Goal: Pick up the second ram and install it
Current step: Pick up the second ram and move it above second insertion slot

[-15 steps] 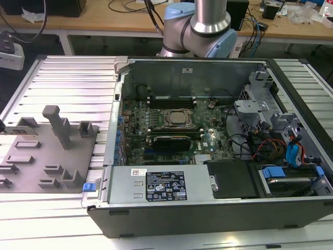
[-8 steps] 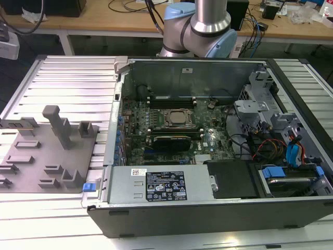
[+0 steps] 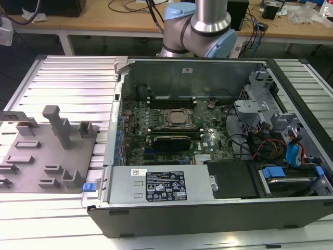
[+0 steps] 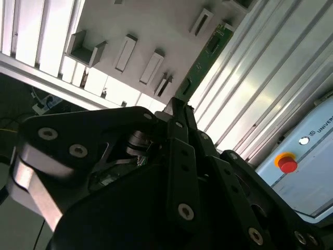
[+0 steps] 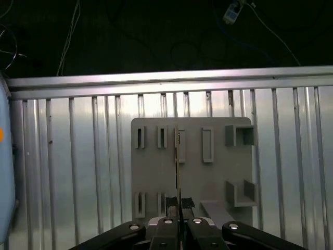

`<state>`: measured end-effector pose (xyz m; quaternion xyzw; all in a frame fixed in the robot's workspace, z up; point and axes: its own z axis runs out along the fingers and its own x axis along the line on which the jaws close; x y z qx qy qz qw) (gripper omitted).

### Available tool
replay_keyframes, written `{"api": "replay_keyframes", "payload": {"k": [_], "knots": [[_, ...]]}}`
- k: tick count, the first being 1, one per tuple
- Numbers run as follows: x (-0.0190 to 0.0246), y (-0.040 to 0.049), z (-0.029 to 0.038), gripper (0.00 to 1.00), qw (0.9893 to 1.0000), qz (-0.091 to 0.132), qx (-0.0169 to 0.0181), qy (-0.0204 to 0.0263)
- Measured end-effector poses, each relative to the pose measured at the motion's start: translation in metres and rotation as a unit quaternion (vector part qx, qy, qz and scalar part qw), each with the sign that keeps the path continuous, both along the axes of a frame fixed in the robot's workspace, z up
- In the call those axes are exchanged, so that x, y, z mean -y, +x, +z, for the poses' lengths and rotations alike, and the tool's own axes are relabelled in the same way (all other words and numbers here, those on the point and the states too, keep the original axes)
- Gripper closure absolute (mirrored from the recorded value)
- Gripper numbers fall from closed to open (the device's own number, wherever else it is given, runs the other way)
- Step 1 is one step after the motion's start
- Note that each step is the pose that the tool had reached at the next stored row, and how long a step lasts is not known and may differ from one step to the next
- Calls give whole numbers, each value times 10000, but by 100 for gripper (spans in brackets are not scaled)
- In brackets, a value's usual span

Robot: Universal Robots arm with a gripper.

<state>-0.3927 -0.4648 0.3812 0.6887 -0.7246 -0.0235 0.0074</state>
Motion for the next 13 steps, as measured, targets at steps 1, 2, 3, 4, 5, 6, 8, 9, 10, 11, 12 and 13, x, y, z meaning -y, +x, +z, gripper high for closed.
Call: {"api": "replay_keyframes", "payload": {"k": [1,2,3,4,5,6,8,9,10,11,12,13], "knots": [[-6,0,30,87,10000,0,0,-2],[-13,0,73,87,10000,0,0,-3],[-21,0,121,87,10000,0,0,-3],[-30,-1,157,87,10000,-1,0,-3],[-55,0,198,87,10000,0,1,-3],[-76,0,218,87,10000,1,1,-3],[-150,1,291,87,10000,7,0,-3],[-176,1,336,87,10000,10,0,-3],[-197,2,382,87,10000,15,0,-3],[-211,2,406,87,10000,17,0,-3],[-227,3,432,87,10000,20,0,-3],[-249,4,469,87,10000,22,0,-3]]}}
